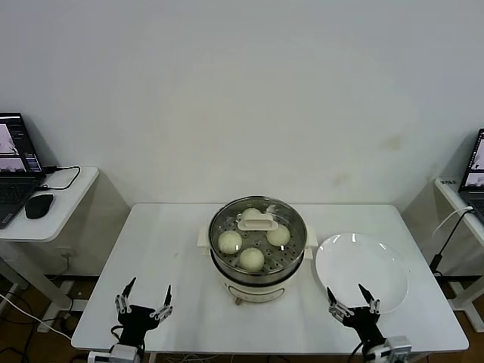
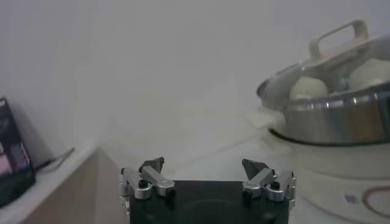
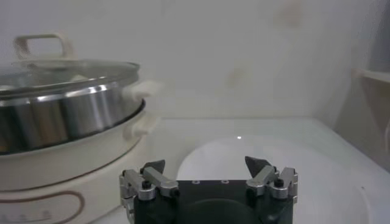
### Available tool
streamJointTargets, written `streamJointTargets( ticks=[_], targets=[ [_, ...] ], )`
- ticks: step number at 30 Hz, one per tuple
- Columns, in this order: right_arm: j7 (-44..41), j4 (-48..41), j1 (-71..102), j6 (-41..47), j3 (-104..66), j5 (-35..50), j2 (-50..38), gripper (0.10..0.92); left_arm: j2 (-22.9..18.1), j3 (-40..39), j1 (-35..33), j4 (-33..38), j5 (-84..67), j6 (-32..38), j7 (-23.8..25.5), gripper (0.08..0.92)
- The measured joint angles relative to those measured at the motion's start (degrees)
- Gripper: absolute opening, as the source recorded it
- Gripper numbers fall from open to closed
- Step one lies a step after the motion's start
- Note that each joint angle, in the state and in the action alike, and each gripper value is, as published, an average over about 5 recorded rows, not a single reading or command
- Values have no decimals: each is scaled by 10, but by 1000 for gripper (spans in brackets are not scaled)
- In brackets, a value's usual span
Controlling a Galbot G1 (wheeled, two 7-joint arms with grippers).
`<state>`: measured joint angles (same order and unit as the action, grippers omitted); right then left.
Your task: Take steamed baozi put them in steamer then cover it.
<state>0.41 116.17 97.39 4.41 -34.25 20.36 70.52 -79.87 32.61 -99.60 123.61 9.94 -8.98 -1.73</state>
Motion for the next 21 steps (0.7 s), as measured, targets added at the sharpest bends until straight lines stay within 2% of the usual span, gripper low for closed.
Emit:
streamJointTargets(
  ticks=[21],
  targets=[
    [-19,28,23,8,-6,-49,19,823,-8,1,-59,34,-19,4,-6,823]
  ],
)
